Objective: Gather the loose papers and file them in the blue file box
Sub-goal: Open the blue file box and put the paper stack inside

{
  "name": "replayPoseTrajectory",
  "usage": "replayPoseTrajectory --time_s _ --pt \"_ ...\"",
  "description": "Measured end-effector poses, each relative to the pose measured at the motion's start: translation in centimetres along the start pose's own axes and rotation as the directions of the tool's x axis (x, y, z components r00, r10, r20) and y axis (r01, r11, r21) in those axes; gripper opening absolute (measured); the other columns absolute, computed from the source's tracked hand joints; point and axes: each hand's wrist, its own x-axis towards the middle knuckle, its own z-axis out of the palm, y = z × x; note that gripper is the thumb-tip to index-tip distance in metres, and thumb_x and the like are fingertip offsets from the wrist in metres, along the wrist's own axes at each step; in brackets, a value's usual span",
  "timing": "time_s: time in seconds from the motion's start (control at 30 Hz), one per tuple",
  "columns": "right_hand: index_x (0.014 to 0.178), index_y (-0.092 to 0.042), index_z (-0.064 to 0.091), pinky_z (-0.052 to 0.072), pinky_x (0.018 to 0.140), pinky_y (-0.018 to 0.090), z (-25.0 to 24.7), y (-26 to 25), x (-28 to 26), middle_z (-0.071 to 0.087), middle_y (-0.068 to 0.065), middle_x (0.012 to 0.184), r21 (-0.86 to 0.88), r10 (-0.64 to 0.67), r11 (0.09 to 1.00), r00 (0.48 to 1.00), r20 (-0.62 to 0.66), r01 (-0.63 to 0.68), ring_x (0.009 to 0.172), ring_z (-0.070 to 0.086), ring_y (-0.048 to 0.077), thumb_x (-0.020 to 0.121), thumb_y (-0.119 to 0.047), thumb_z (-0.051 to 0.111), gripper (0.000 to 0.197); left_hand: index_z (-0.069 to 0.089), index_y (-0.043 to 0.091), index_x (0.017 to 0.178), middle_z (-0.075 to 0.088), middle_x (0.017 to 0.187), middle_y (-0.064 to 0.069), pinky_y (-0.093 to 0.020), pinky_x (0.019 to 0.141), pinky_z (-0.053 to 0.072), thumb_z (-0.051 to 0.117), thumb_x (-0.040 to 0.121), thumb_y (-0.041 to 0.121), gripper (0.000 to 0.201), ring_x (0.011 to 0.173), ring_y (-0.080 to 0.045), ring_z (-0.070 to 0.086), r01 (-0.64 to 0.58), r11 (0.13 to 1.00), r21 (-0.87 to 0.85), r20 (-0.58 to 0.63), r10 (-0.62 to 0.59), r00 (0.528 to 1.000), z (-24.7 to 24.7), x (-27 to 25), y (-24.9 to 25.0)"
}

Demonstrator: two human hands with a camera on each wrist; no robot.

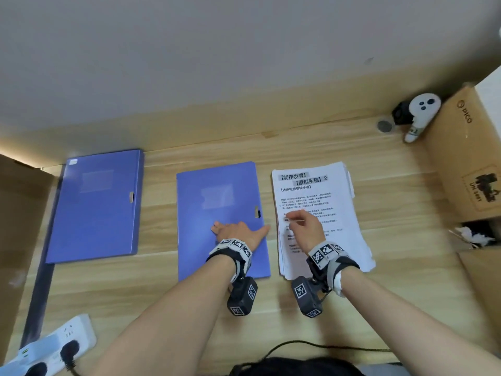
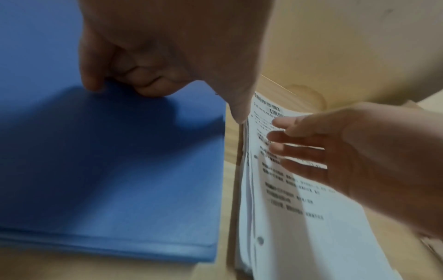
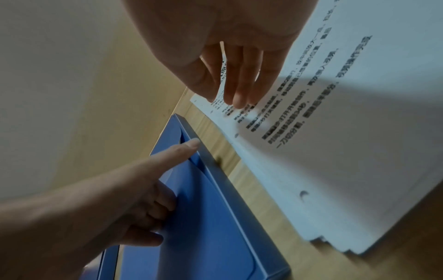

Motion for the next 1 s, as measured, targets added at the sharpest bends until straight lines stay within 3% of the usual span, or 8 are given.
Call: replayPoseTrajectory --time_s 0.13,0.3,0.43,0.53,0.63,0.77,0.87,1.0 --pt "0.097 -0.023 0.068 0.052 0.090 0.036 -0.2 0.4 0.6 0.070 -0.004 0.103 -0.014 -0.014 1.000 1.000 0.027 0.015 0.096 0.065 0.014 0.083 -0.005 0.053 0.028 0.064 0.012 0.093 0.063 0.121 -0.018 -0.049 0.109 0.025 0.033 0.079 0.082 0.078 0.135 -0.044 0.034 0.037 0.995 -0.092 -0.040 -0.041 0.998 -0.1 1.0 0.5" --pt "0.102 -0.019 0.068 0.054 0.087 0.035 -0.5 -0.7 0.7 0.069 -0.002 0.104 -0.020 -0.050 0.998 0.996 0.074 0.051 0.093 0.065 0.013 0.086 -0.003 0.050 0.028 0.063 0.006 0.095 0.032 0.150 -0.025 -0.043 0.094 0.043 0.046 0.081 0.068 0.066 0.143 -0.039 0.023 0.053 0.946 -0.319 -0.040 -0.069 0.997 -0.4 0.1 -1.0" --pt "0.111 -0.016 0.068 0.052 0.093 0.036 0.7 -2.3 0.4 0.068 -0.001 0.107 -0.045 -0.106 0.992 0.980 0.168 0.115 0.101 0.064 0.017 0.085 0.000 0.051 0.035 0.049 0.011 0.073 0.053 0.112 -0.016 -0.036 0.076 0.038 0.051 0.079 0.059 0.049 0.108 -0.032 0.049 -0.009 0.836 -0.548 -0.040 -0.015 0.999 -1.8 -1.7 -2.6" --pt "0.122 -0.013 0.065 0.050 0.091 0.026 2.3 -4.1 -0.4 0.068 0.003 0.113 -0.068 -0.145 0.983 0.944 0.295 0.172 0.100 0.064 0.014 0.085 0.004 0.050 0.043 0.043 0.014 0.066 0.051 0.075 -0.008 -0.033 0.064 0.034 0.053 0.080 0.054 0.043 0.072 -0.026 0.049 -0.046 0.719 -0.693 -0.031 0.033 0.999 -4.0 -3.6 -4.5" --pt "0.129 -0.010 0.061 0.044 0.095 0.020 4.2 -5.8 -1.6 0.065 0.003 0.122 -0.156 -0.166 0.954 0.885 0.434 0.256 0.104 0.061 0.008 0.085 0.004 0.052 0.048 0.060 0.017 0.090 0.062 0.097 -0.004 -0.035 0.071 0.049 0.056 0.072 0.055 0.042 0.092 -0.023 0.058 -0.048 0.631 -0.774 0.028 0.109 0.994 -6.5 -5.3 -7.6" --pt "0.137 -0.012 0.053 0.036 0.111 0.029 6.2 -7.5 -2.9 0.055 0.003 0.141 -0.380 -0.124 0.842 0.824 0.553 0.382 0.129 0.052 0.021 0.087 -0.008 0.054 0.050 0.055 0.014 0.085 0.056 0.090 -0.006 -0.032 0.062 0.054 0.061 0.076 0.038 0.027 0.087 -0.019 0.055 -0.084 0.497 -0.863 0.038 0.231 0.972 -9.9 -7.5 -11.9" --pt "0.140 -0.011 0.049 0.037 0.110 0.032 7.2 -8.4 -3.4 0.047 0.006 0.147 -0.558 -0.093 0.692 0.823 0.560 0.458 0.133 0.046 0.025 0.089 -0.015 0.051 0.052 0.054 0.010 0.082 0.059 0.082 -0.009 -0.025 0.049 0.046 0.050 0.096 0.013 0.015 0.073 -0.021 0.056 -0.145 0.511 -0.847 -0.027 0.231 0.973 -12.8 -8.9 -15.5" --pt "0.131 -0.012 0.055 0.043 0.101 0.036 8.1 -9.1 -3.8 0.054 0.008 0.137 -0.655 -0.083 0.586 0.839 0.538 0.478 0.125 0.051 0.029 0.086 -0.020 0.048 0.046 0.048 0.008 0.076 0.048 0.069 -0.011 -0.026 0.050 0.030 0.038 0.093 -0.003 0.023 0.056 -0.021 0.040 -0.275 0.700 -0.658 -0.259 0.132 0.957 -15.0 -8.5 -20.7"
